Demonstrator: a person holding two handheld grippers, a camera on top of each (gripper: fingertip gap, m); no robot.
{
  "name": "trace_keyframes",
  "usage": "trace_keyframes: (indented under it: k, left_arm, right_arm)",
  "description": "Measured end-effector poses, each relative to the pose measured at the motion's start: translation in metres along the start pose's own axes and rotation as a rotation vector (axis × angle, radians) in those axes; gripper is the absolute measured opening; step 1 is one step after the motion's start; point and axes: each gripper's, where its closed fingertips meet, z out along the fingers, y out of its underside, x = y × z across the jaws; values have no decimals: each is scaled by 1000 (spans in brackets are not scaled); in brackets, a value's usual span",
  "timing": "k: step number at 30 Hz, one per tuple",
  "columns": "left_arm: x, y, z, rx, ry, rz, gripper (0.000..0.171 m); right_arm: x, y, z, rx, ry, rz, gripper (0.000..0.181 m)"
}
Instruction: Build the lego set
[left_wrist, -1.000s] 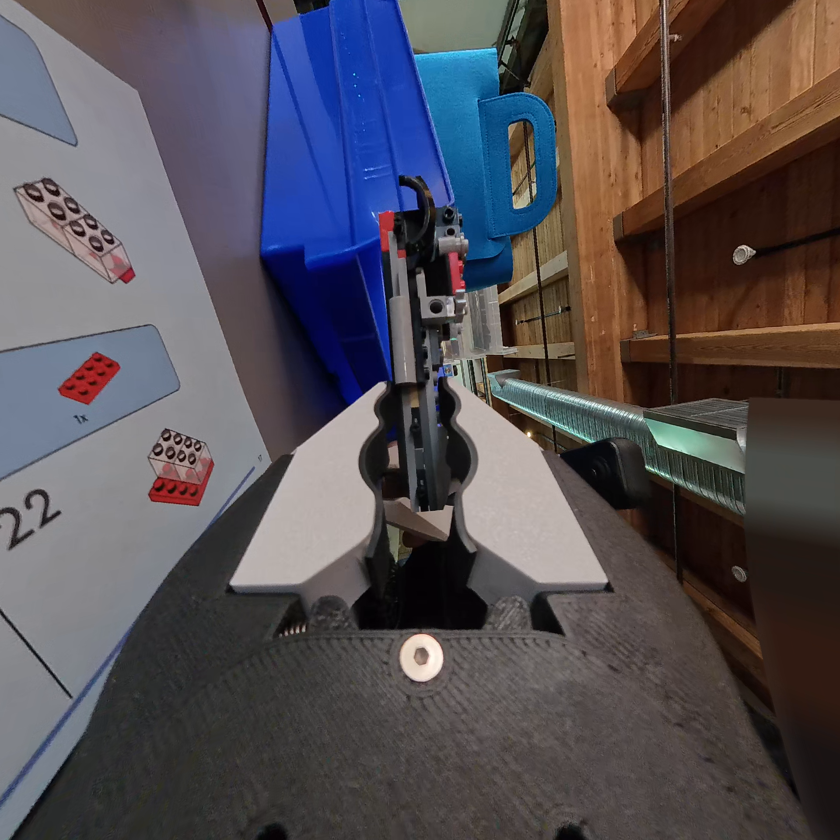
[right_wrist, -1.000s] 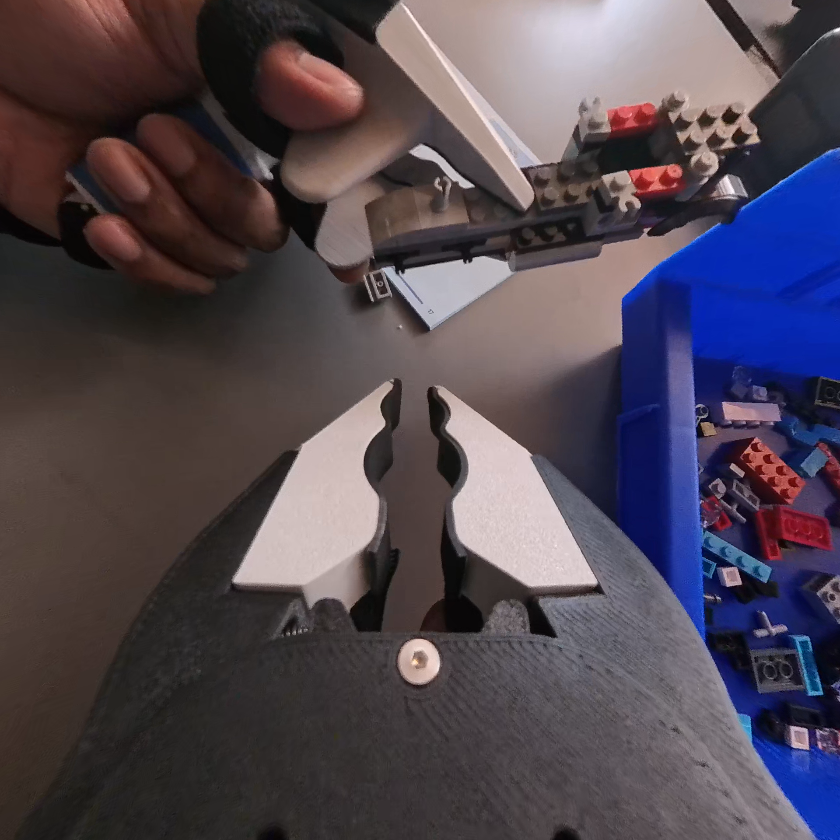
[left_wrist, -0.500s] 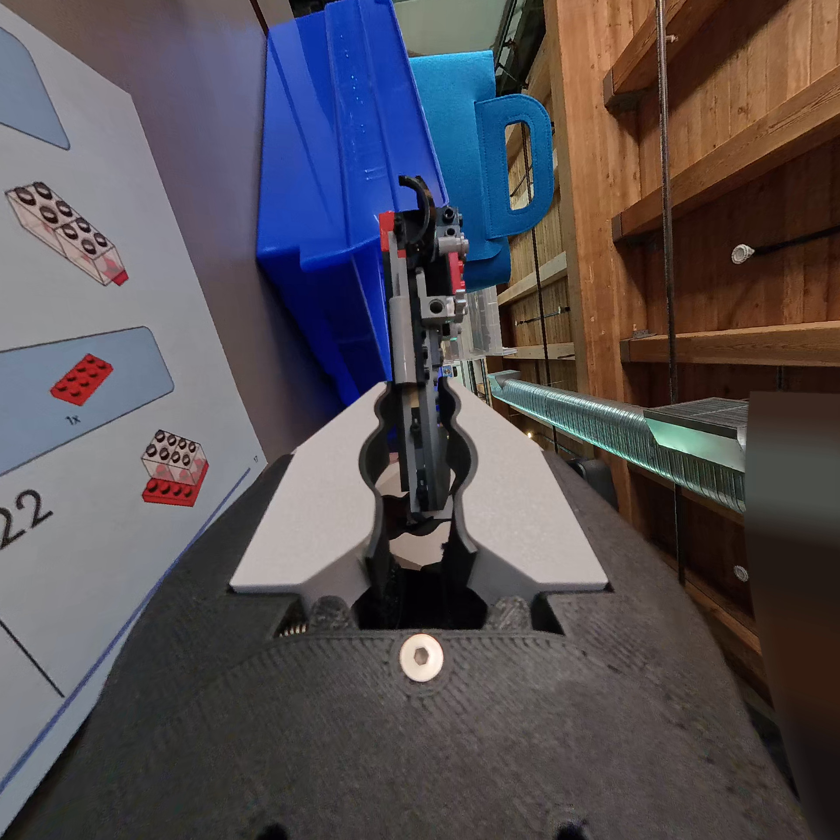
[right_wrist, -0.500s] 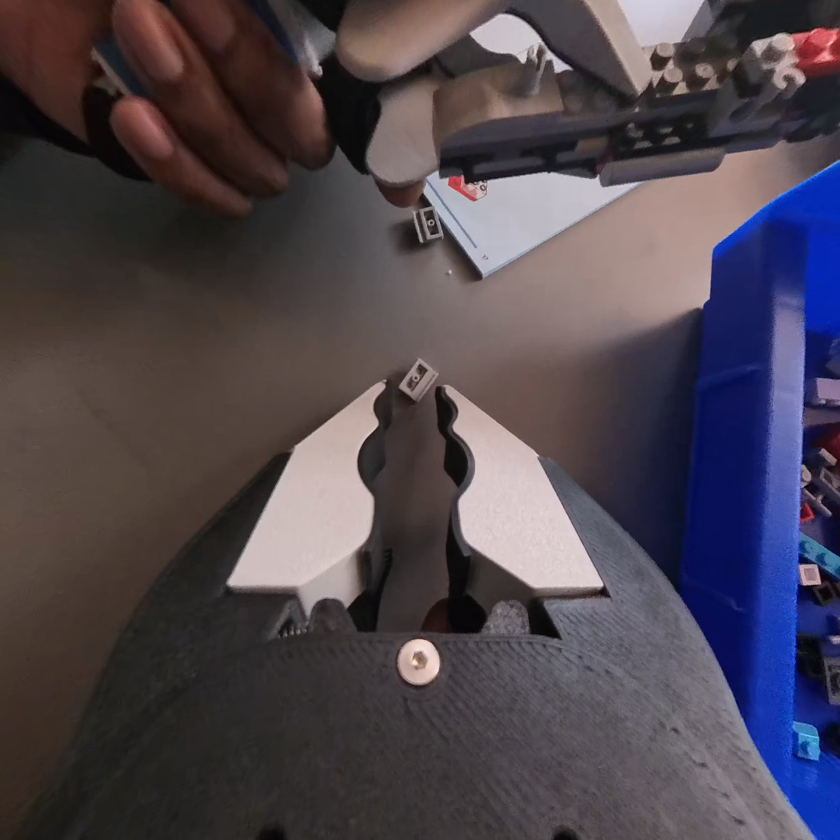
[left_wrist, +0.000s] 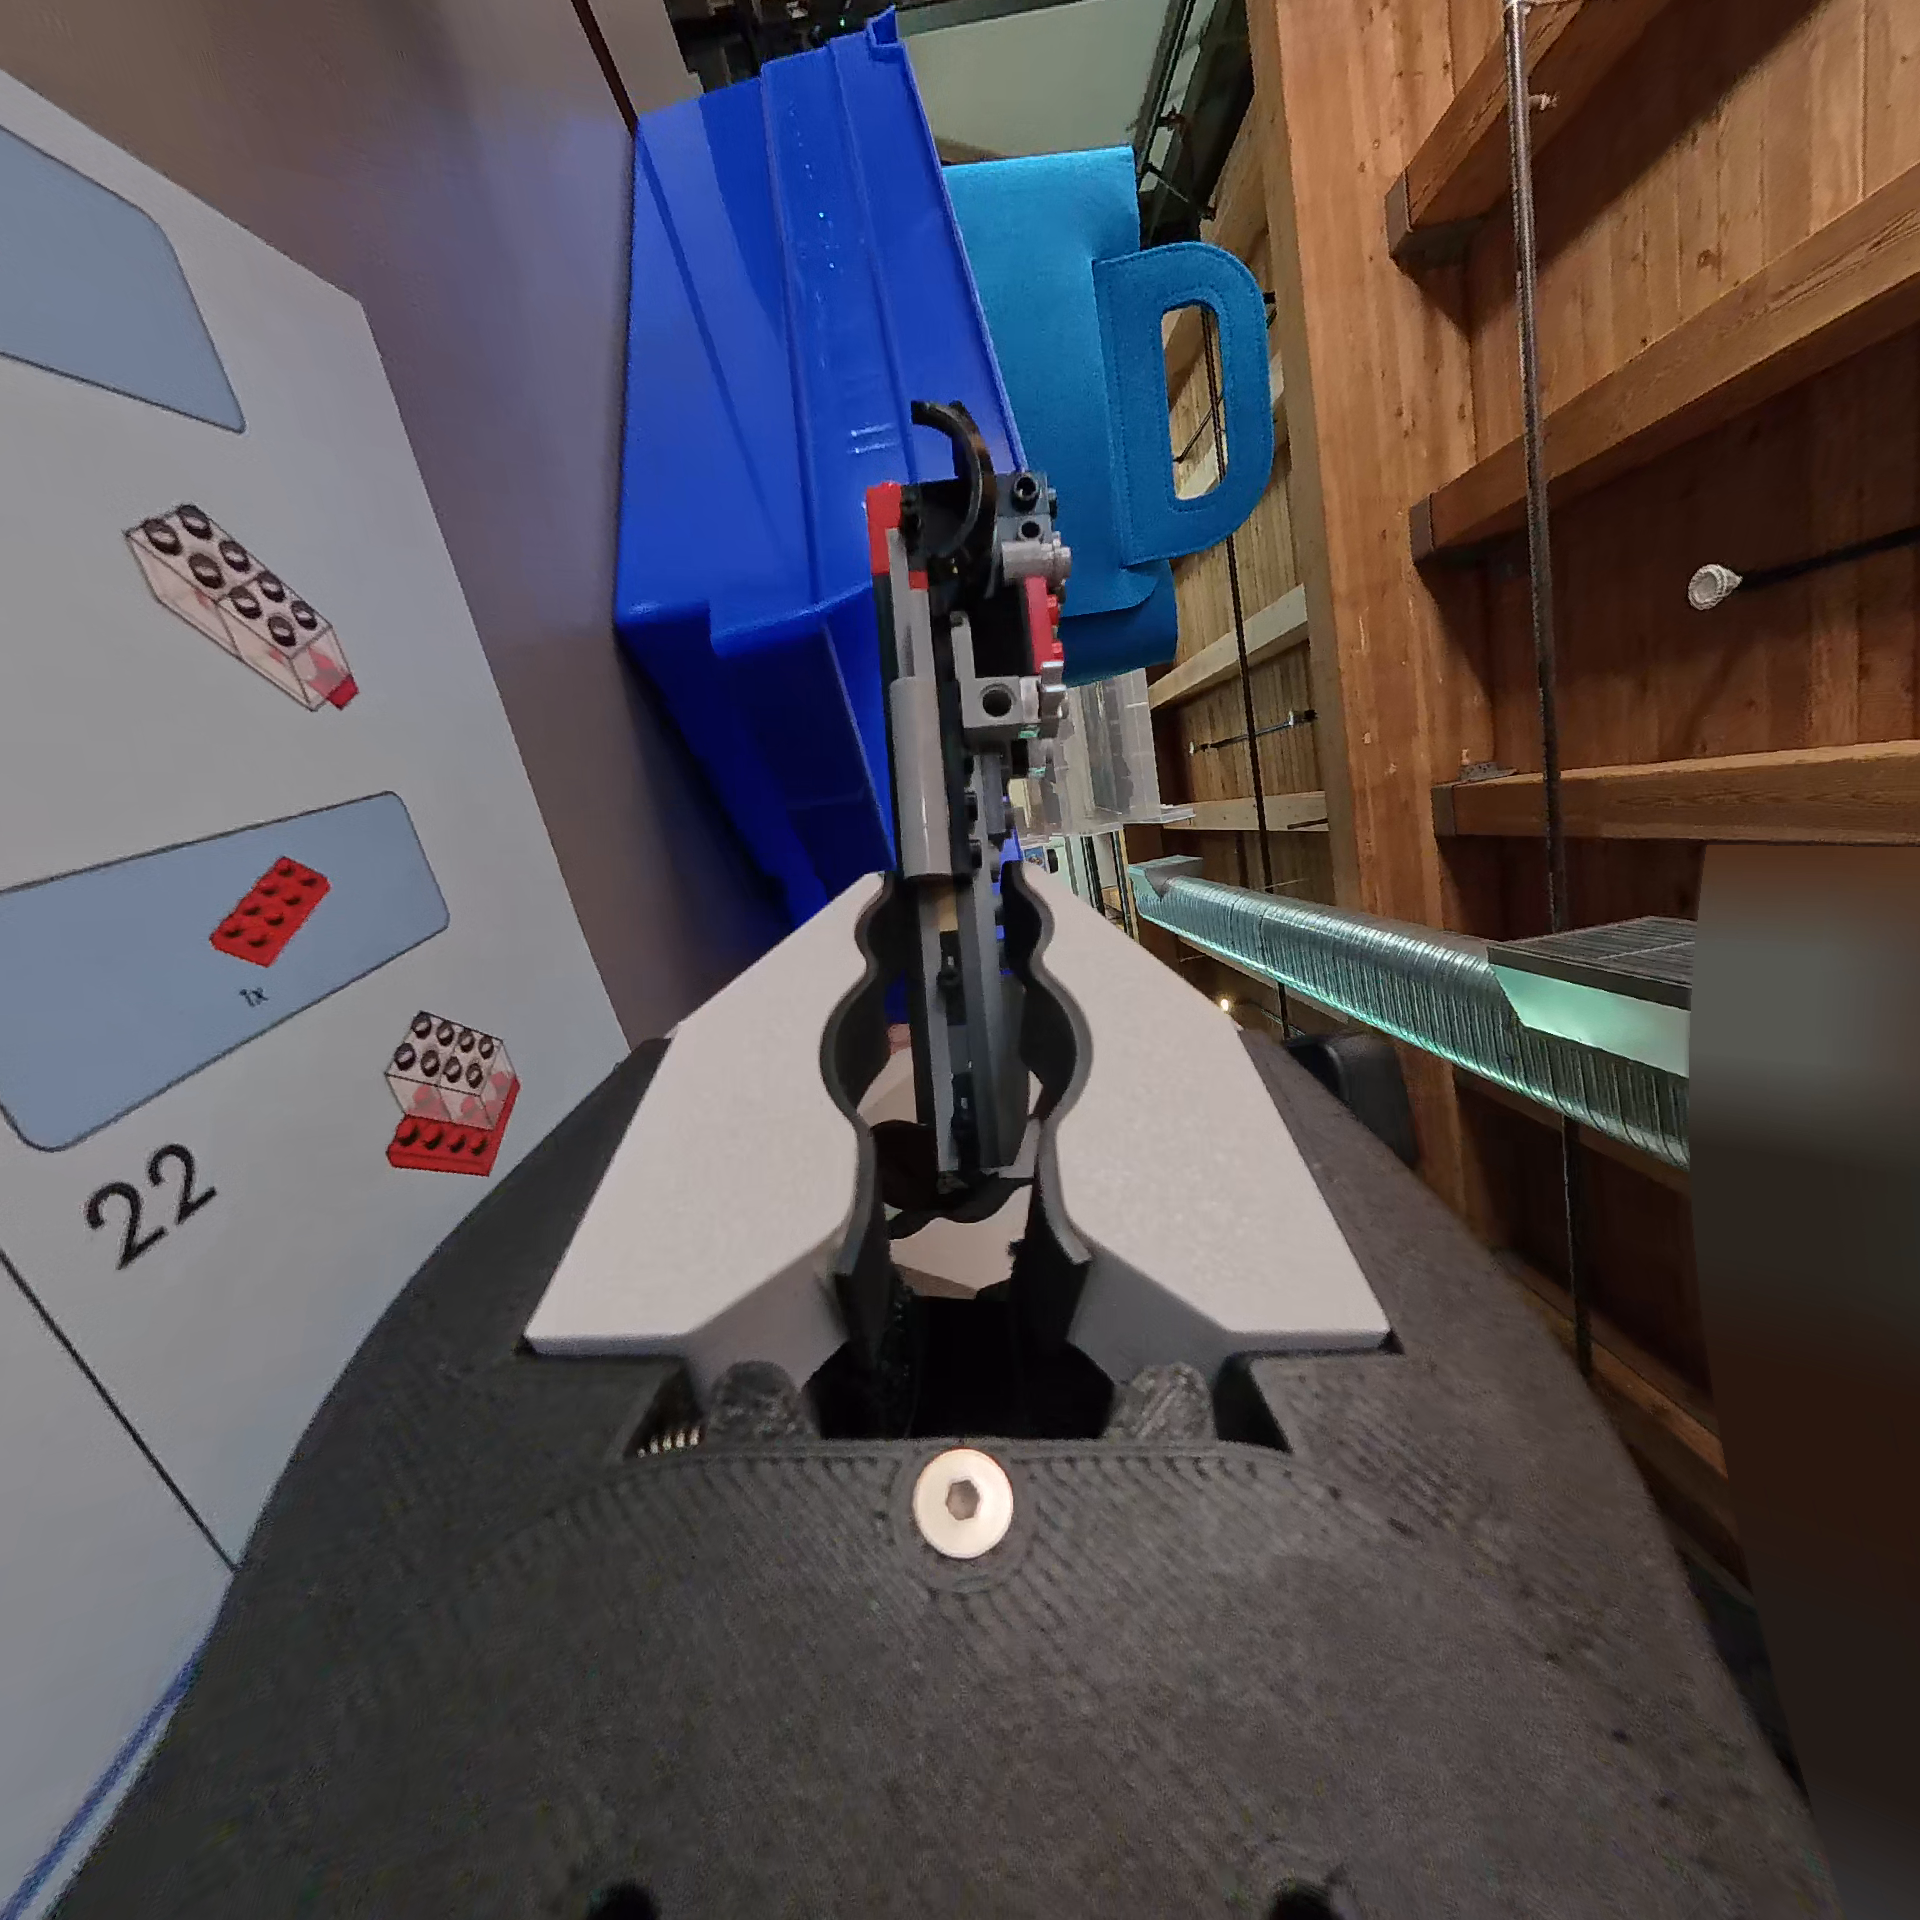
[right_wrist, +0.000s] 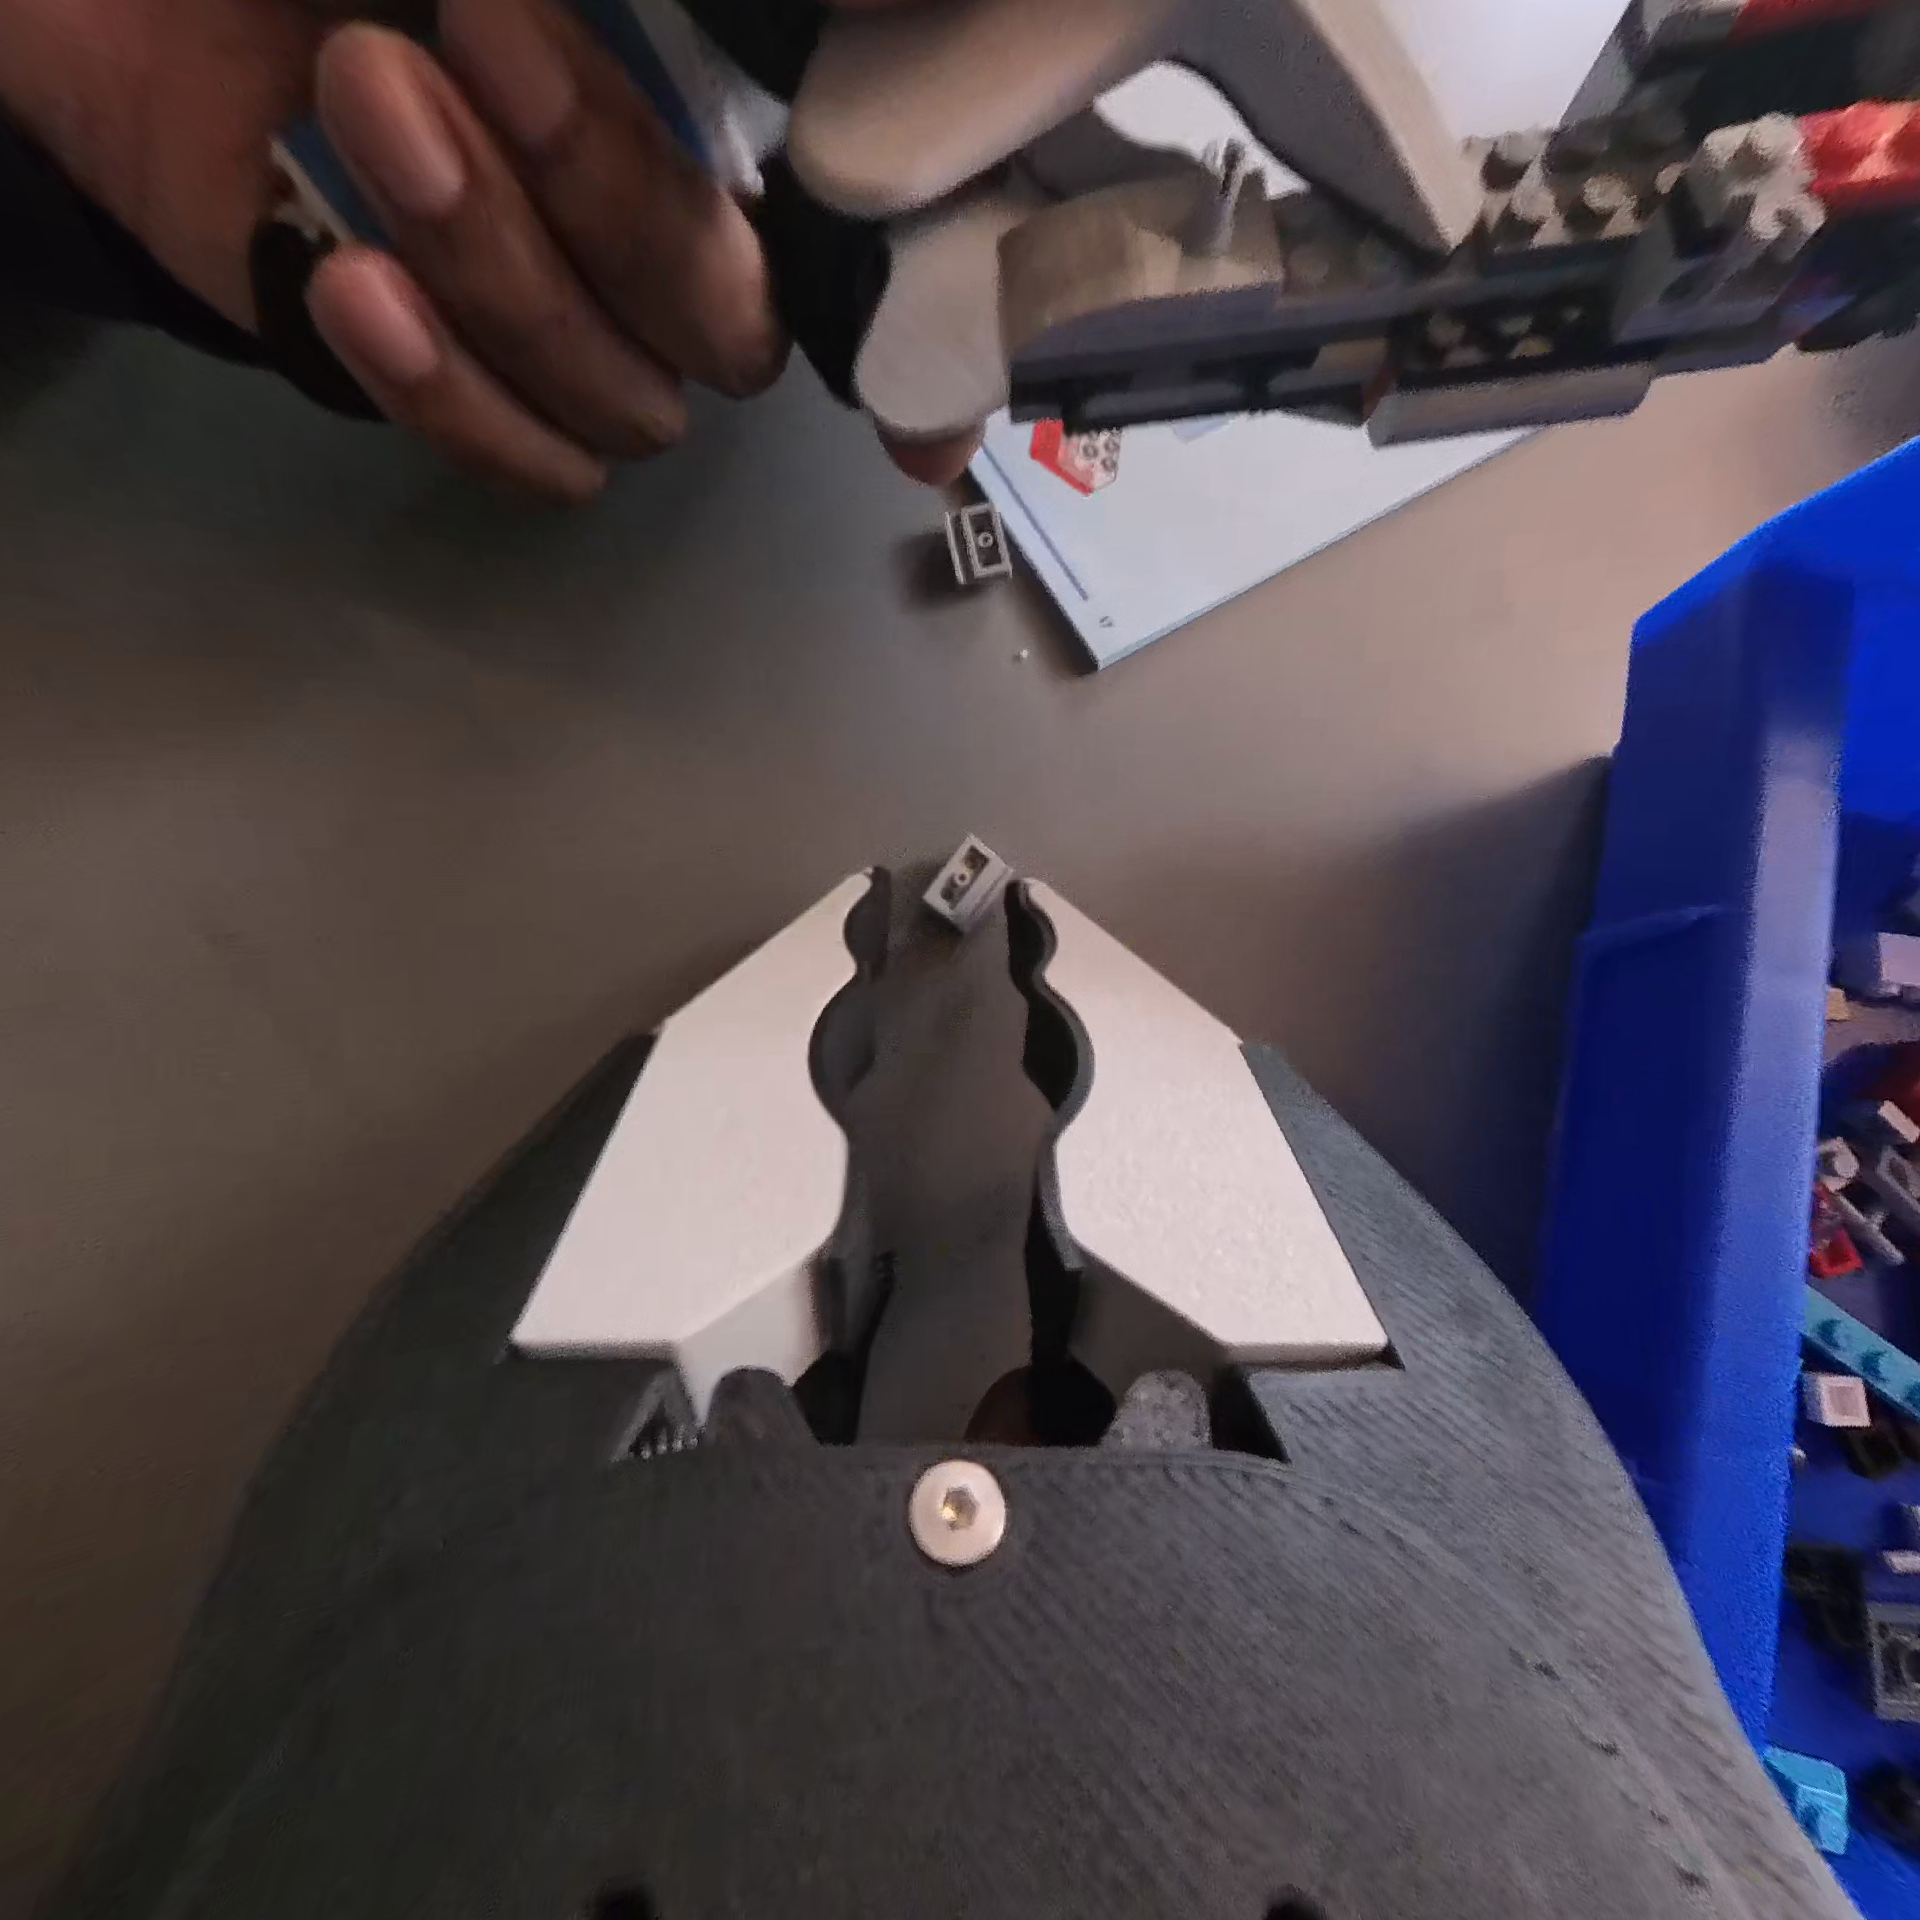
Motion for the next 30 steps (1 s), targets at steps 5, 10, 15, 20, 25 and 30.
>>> trace_keyframes:
  k: [5, 10, 15, 20, 25, 30]
  left_arm:
    - [0, 1, 1, -6, 4, -4, 19]
    - [-1, -1, 0, -1, 3, -6, 19]
    - [1, -3, -1, 4, 8, 2, 19]
    - [3, -4, -1, 6, 15, 10, 19]
    - [2, -5, -1, 11, 12, 13, 19]
    - [4, -6, -2, 15, 15, 18, 19]
  right_arm:
    - [4, -1, 4, 8, 17, -13, 17]
    - [6, -14, 1, 106, -40, 30, 16]
    - [12, -17, 1, 158, -33, 35, 16]
    - [15, -19, -1, 189, -18, 47, 16]
    - [22, -17, 1, 169, 15, 87, 16]
    - [27, -15, 3, 155, 22, 132, 16]
